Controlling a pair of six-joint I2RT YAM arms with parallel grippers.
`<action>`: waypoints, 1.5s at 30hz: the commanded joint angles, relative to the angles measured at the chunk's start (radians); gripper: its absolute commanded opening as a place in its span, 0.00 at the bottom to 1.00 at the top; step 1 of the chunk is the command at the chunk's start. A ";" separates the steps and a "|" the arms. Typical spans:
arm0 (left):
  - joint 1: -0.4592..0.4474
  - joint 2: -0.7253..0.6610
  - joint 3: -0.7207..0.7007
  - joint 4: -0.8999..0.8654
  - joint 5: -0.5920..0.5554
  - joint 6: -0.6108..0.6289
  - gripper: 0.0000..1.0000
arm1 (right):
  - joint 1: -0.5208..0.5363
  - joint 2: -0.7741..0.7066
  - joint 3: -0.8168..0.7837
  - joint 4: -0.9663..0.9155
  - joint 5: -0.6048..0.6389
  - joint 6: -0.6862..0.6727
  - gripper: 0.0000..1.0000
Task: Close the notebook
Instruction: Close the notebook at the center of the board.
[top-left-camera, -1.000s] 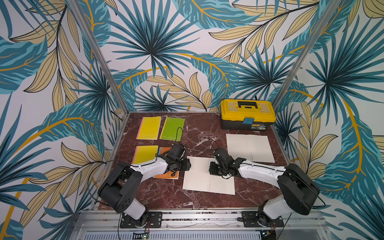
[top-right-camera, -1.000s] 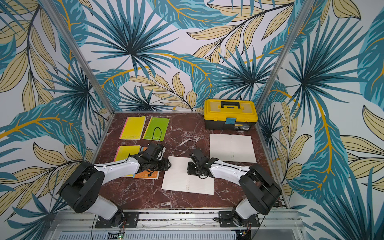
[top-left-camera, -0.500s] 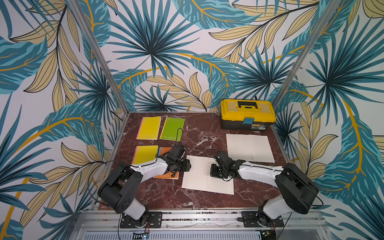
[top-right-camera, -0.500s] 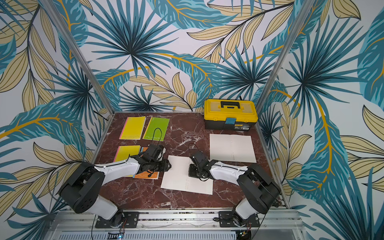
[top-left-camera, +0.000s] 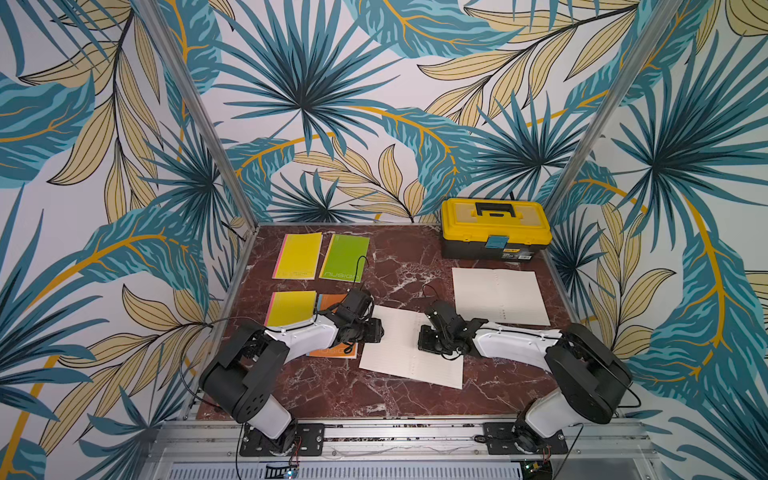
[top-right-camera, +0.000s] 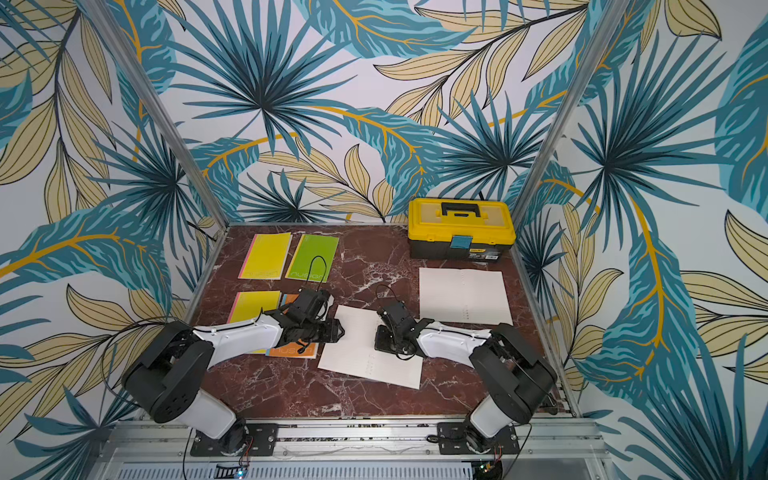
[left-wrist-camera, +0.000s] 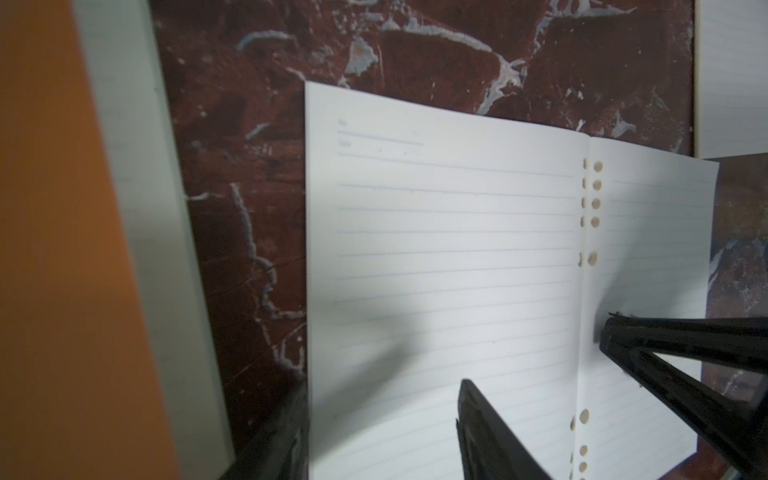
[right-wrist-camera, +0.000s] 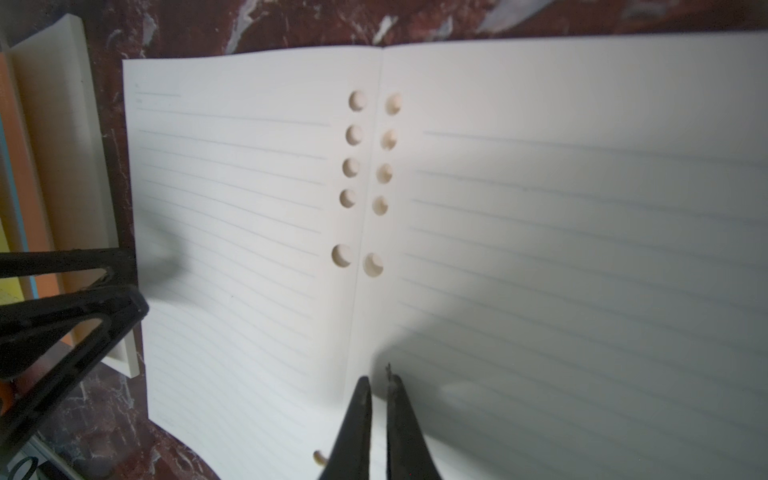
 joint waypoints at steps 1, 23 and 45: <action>-0.015 0.050 -0.003 0.000 0.061 0.006 0.58 | 0.004 0.091 -0.051 -0.118 0.035 0.005 0.12; -0.019 -0.010 -0.042 0.151 0.308 0.013 0.58 | 0.005 0.134 -0.038 -0.106 0.009 -0.002 0.12; -0.018 -0.073 -0.054 0.192 0.404 0.003 0.58 | 0.004 0.145 -0.037 -0.060 -0.002 -0.006 0.11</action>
